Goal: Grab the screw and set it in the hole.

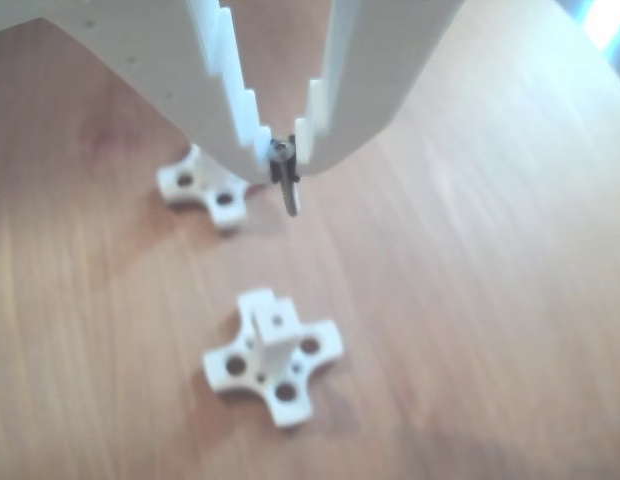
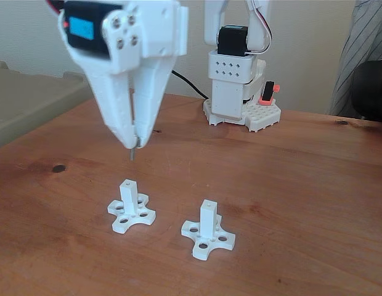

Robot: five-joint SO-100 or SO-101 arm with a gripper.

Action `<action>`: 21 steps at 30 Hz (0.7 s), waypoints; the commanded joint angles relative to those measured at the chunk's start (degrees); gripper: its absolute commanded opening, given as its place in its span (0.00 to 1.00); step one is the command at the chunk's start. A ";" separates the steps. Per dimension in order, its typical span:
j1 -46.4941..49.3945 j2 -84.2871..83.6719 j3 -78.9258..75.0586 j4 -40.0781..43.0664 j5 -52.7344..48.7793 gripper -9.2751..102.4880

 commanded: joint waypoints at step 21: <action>-13.01 4.83 8.53 -6.50 4.04 0.04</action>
